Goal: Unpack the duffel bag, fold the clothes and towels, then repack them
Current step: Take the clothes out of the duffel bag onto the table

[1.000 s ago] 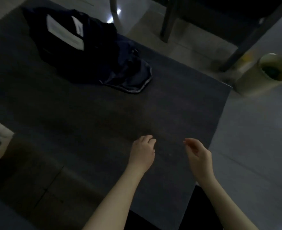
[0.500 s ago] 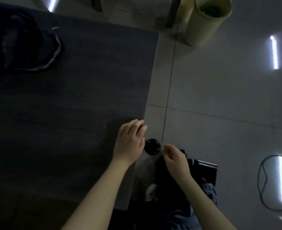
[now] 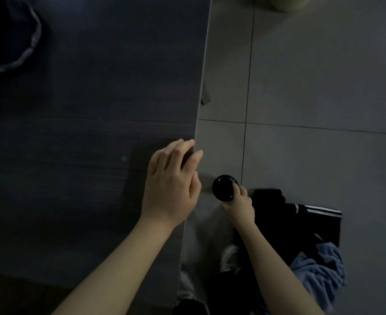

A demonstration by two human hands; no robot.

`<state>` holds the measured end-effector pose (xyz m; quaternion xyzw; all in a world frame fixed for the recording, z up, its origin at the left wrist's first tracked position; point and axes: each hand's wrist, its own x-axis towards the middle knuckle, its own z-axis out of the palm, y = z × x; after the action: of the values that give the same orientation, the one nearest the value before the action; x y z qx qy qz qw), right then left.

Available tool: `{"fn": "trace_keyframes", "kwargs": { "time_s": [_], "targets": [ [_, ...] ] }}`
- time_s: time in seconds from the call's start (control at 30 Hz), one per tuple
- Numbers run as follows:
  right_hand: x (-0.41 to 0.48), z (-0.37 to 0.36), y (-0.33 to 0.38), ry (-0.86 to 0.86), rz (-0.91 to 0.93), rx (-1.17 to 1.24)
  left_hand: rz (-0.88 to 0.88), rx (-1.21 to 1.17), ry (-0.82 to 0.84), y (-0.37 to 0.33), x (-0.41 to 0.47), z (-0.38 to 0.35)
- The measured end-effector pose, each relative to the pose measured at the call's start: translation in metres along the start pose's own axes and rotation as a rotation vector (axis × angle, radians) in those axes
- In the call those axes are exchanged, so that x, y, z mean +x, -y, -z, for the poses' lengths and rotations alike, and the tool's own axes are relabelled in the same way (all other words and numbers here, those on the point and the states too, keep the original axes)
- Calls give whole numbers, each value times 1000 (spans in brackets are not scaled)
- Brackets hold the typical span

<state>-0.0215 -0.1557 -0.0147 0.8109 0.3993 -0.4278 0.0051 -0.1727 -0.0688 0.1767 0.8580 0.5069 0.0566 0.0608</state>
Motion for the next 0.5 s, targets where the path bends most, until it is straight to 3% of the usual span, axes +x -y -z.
{"fn": "trace_keyframes", "kwargs": {
  "time_s": [0.27,0.5],
  "targets": [
    [51,-37,12,58,-79,-60,-9,-9,-82,1,-3,-5],
    [69,-57,2,-62,-15,-89,-21,-27,-114,3,-4,-10]
  ]
}}
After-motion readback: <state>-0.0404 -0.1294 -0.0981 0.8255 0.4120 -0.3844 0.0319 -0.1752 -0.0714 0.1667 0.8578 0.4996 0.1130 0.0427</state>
